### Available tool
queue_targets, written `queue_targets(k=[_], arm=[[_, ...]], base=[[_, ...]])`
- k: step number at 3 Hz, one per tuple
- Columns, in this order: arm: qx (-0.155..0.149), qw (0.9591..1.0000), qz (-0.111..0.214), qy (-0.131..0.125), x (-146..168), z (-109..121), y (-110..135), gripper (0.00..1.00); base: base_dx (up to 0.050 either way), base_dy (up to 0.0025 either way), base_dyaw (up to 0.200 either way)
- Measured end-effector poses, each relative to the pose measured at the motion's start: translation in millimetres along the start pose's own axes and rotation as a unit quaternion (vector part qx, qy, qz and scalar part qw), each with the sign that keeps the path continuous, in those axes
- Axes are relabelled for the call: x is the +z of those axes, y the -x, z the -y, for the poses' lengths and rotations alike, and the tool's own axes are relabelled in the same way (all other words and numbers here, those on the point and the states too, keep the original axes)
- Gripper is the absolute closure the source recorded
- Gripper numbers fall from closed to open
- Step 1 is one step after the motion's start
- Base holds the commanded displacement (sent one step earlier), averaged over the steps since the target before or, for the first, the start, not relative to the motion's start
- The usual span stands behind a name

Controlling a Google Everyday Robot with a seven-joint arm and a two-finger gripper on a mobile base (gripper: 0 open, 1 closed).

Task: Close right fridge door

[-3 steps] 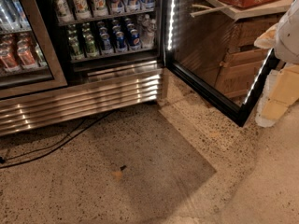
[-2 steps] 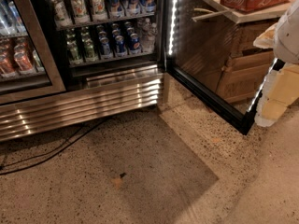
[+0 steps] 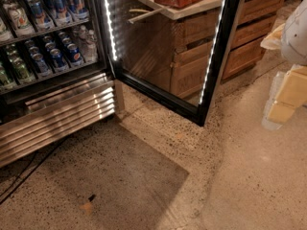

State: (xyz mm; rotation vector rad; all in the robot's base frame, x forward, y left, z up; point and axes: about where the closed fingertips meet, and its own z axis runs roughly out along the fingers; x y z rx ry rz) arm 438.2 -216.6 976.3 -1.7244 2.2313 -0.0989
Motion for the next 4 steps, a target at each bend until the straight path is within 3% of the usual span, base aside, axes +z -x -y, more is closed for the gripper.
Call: queue_targets(k=[2, 3, 4], arm=[[0.0, 1.0, 0.0, 0.0, 0.0, 0.0, 0.0, 0.0], [0.0, 1.0, 0.0, 0.0, 0.0, 0.0, 0.0, 0.0], [0.0, 1.0, 0.0, 0.0, 0.0, 0.0, 0.0, 0.0]], base=[[0.05, 0.00001, 0.0], [0.041, -0.00232, -0.114], [0.049, 0.00002, 0.0]])
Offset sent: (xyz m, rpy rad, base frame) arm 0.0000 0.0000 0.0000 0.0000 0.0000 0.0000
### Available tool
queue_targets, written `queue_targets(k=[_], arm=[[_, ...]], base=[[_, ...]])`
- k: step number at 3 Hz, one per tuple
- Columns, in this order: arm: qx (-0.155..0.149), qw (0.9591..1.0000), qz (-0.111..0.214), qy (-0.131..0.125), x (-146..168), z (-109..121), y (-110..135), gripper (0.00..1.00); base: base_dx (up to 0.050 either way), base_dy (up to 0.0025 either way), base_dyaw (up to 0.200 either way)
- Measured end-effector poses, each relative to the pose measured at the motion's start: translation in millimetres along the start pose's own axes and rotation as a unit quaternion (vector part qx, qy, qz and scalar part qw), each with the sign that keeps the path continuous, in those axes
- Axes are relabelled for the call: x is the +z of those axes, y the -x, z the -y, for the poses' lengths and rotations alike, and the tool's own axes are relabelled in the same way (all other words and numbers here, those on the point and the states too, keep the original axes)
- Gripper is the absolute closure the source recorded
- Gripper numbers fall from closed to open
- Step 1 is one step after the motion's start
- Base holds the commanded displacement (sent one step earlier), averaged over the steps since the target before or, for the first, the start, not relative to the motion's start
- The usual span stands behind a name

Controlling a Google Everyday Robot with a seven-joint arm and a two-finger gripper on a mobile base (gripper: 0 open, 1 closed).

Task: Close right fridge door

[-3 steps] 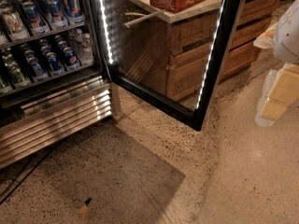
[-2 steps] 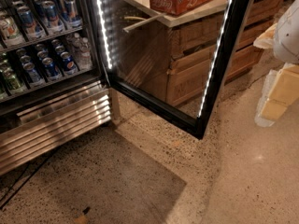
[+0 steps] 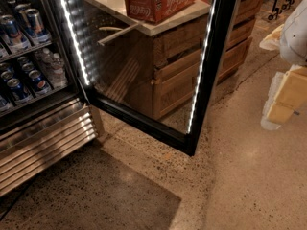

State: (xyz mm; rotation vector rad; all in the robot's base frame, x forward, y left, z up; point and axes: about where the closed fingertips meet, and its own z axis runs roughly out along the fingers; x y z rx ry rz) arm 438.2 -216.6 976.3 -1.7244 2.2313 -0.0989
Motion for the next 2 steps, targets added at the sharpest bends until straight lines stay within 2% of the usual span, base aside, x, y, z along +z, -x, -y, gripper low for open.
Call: queue_targets(k=[2], arm=[[0.0, 1.0, 0.0, 0.0, 0.0, 0.0, 0.0, 0.0]], base=[[0.048, 0.00001, 0.0]])
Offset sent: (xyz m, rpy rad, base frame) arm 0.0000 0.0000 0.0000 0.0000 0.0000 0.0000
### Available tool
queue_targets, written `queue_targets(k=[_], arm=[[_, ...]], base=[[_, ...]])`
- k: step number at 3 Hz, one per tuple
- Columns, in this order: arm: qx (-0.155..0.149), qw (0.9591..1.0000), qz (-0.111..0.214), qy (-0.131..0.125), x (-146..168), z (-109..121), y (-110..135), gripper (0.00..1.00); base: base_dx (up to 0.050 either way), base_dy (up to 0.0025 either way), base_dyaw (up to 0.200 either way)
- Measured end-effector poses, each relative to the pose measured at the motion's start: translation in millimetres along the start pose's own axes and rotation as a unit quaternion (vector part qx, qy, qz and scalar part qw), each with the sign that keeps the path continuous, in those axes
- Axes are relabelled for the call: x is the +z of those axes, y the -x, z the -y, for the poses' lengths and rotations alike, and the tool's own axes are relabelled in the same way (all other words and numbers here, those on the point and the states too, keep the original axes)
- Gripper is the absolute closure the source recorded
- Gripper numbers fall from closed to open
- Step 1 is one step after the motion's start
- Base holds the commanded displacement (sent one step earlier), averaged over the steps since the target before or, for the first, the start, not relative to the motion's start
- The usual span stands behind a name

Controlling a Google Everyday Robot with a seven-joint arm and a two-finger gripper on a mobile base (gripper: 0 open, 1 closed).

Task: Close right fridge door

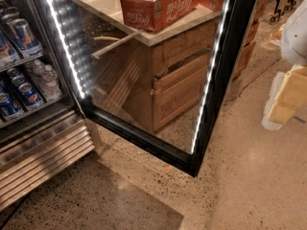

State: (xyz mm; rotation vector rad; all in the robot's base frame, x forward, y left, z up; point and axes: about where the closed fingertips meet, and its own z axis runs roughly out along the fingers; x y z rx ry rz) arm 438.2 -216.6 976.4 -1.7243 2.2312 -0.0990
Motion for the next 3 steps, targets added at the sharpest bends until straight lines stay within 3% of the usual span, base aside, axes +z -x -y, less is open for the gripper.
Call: queue_targets(k=[2, 3], arm=[[-0.004, 0.9999, -0.004, -0.01, -1, 4, 2, 0.0], [0.009, 0.9994, -0.012, -0.031, -2, 19, -3, 0.0]], base=[[0.0, 0.0, 0.0], [0.0, 0.0, 0.0]])
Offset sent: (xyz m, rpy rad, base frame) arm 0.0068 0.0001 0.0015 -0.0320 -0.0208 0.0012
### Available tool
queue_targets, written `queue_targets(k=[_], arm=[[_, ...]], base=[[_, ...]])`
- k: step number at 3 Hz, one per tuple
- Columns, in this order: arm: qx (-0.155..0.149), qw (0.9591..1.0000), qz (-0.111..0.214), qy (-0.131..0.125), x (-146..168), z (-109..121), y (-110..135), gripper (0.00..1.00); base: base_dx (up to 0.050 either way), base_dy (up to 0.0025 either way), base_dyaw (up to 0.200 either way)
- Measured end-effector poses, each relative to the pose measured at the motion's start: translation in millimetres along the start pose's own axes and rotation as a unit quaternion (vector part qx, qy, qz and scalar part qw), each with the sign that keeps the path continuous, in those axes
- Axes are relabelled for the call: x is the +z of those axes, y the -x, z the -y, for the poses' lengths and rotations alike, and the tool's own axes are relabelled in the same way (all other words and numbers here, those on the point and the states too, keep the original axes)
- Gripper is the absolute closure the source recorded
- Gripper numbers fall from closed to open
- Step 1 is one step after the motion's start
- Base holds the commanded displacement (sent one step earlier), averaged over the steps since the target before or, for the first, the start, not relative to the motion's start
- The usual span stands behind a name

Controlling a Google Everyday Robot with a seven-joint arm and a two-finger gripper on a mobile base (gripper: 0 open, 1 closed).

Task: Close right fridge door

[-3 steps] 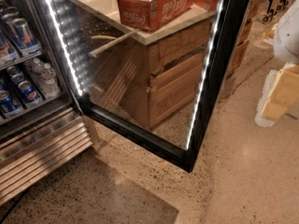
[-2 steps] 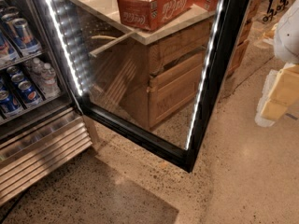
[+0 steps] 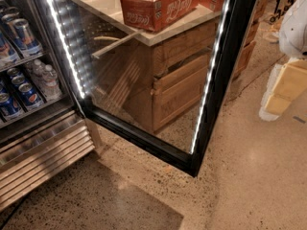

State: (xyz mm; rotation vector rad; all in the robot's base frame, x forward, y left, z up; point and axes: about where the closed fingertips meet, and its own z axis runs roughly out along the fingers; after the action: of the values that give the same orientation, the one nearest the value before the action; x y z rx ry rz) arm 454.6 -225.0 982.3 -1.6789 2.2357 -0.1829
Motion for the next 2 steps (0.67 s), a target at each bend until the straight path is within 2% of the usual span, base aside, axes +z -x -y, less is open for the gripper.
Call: queue_targets(k=[1, 2], arm=[[0.039, 0.999, -0.018, -0.01, 9, 28, -21, 0.0], [0.076, 0.996, -0.031, -0.036, 6, 60, -44, 0.0]], base=[[0.0, 0.0, 0.0], [0.0, 0.0, 0.0]])
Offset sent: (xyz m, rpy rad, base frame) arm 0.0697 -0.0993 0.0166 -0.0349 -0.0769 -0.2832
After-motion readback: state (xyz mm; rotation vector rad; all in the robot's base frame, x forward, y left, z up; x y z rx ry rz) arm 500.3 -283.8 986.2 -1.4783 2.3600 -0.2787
